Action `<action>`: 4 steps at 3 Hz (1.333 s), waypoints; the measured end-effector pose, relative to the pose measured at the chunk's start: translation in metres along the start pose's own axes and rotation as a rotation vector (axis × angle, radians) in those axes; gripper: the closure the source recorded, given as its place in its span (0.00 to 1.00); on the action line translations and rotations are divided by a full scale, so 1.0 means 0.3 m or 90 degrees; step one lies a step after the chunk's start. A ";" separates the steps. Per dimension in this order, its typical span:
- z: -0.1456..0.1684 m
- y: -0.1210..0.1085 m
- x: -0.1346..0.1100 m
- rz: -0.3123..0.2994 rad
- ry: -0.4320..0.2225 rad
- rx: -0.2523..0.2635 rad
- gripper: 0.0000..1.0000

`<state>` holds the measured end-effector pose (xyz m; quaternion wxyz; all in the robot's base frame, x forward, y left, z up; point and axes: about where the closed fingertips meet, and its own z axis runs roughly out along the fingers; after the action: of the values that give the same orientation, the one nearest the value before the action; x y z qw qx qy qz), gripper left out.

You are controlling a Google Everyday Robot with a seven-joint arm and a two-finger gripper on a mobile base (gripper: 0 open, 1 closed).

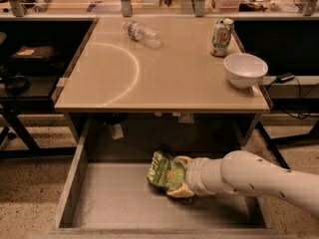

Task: Pick green jalapeno chip bag from top drawer and place on counter

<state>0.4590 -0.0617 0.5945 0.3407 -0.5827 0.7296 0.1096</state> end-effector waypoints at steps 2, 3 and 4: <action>0.000 0.000 0.000 0.000 0.000 0.000 1.00; -0.020 -0.006 -0.018 -0.006 0.007 0.011 1.00; -0.100 -0.044 -0.083 -0.030 0.001 0.037 1.00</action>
Offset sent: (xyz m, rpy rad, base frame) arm 0.0000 0.0000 0.0000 0.0000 0.0000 0.0000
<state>0.4623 -0.0630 0.6354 0.3593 -0.5900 0.7187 0.0795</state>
